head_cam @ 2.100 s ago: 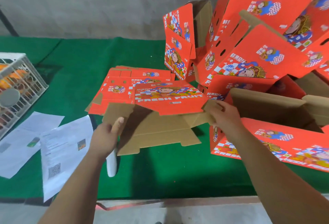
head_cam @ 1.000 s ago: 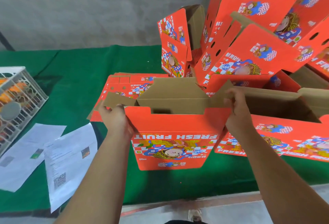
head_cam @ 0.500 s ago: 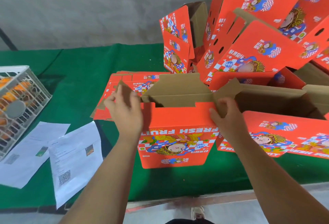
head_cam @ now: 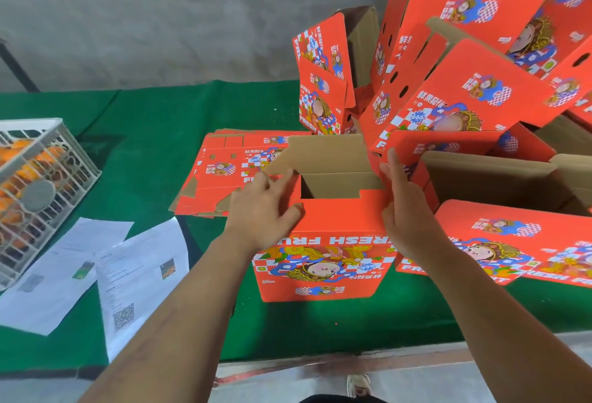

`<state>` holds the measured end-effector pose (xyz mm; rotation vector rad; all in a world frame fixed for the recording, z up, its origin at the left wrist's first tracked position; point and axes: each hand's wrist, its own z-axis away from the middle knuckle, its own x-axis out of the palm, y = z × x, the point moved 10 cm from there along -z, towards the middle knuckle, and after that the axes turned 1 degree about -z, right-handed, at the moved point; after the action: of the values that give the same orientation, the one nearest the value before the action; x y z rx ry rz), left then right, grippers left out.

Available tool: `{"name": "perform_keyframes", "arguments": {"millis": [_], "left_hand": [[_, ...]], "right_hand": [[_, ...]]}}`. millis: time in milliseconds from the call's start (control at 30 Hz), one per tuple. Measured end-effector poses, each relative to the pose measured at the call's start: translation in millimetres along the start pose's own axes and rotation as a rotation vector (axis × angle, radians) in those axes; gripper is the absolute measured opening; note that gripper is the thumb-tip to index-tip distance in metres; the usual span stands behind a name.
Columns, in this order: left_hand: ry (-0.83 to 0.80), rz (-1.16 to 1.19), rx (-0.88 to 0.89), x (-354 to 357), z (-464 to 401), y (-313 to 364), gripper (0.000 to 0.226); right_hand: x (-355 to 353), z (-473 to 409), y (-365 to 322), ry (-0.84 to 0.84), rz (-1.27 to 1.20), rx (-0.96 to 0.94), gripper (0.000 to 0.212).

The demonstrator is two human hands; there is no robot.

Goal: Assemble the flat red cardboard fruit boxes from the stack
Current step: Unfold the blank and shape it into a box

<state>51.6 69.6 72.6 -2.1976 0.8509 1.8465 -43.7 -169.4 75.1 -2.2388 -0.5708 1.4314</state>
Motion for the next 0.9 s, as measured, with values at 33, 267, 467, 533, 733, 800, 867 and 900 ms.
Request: {"name": "perform_keyframes", "arguments": {"millis": [33,267,467,533,733,800,867,900], "left_hand": [[-0.062,-0.064,-0.015,6.6,-4.3,0.2,0.076],[-0.106,-0.022,-0.224,2.9,-26.4,-5.6,0.085],[-0.018,0.207,-0.259,0.3,-19.3,-18.3,0.062],[-0.033,0.478,-0.294,5.6,-19.1,-27.6,0.077],[-0.073,0.001,-0.168,12.9,-19.4,-12.4,0.062],[-0.162,-0.05,-0.325,20.1,-19.5,-21.1,0.083],[-0.273,-0.087,-0.425,29.3,-18.1,-24.5,0.09],[-0.305,-0.063,-0.446,34.2,-18.6,-24.9,0.089]], "right_hand": [[1.0,0.1,0.9,-0.014,0.007,0.001,0.091],[7.2,6.0,3.9,-0.138,0.061,-0.002,0.043],[2.7,-13.6,11.7,-0.043,-0.138,0.207,0.049],[2.4,-27.9,26.8,0.016,-0.132,0.376,0.04],[37.5,-26.2,40.3,-0.358,-0.022,0.516,0.1],[39.4,-29.6,40.9,-0.363,0.045,0.512,0.102],[39.4,-34.7,34.1,-0.355,0.234,0.507,0.104],[39.1,-36.8,30.9,-0.338,0.314,0.507,0.105]]}}
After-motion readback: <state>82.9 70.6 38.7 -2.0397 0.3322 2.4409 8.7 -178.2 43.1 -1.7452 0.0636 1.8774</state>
